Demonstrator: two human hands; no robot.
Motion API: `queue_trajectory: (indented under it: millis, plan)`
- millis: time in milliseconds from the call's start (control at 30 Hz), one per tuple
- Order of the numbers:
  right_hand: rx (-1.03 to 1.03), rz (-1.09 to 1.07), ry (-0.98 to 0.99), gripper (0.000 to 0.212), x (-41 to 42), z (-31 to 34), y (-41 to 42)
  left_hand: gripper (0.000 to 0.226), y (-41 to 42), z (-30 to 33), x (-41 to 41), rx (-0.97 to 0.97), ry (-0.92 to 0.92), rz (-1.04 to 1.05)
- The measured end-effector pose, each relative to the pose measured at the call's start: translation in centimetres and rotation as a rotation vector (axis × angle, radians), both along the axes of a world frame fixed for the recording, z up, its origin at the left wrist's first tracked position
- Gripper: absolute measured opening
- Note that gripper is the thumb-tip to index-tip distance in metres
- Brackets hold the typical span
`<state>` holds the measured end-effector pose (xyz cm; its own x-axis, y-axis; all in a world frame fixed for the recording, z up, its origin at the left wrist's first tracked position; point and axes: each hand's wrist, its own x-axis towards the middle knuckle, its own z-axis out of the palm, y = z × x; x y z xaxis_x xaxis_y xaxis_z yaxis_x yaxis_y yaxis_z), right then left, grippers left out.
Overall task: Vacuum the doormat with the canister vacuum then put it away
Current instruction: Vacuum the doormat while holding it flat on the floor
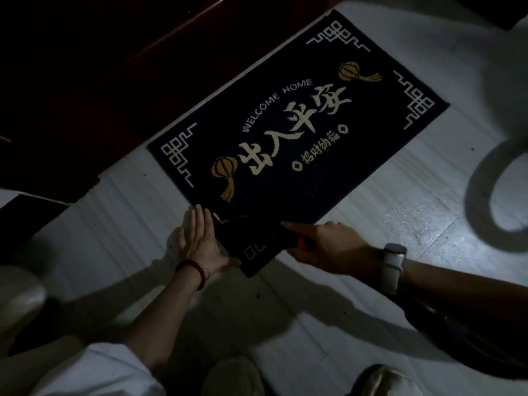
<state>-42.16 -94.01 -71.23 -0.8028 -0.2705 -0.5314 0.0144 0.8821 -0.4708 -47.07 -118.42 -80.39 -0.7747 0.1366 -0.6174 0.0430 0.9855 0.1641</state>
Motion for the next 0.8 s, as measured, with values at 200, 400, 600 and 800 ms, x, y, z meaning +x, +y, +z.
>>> queue_trajectory:
  millis: [200,400,600,800]
  plan:
    - [0.075,-0.115,0.154,0.056,-5.7,-2.4,-1.9,0.141,-0.2,-0.1,0.0,0.015,-0.02,0.021]
    - [0.01,0.028,-0.071,0.056,3.2,-0.6,-0.3,0.134,-0.4,-0.4,0.0,0.022,-0.019,0.006]
    - [0.07,-0.092,0.148,0.056,-4.4,-1.2,-1.7,0.129,-1.3,-0.3,-0.5,0.071,-0.026,0.002]
    - [-0.02,0.066,-0.017,0.056,1.9,-0.8,-2.4,0.079,-3.7,-0.2,-2.3,0.086,0.007,-0.022]
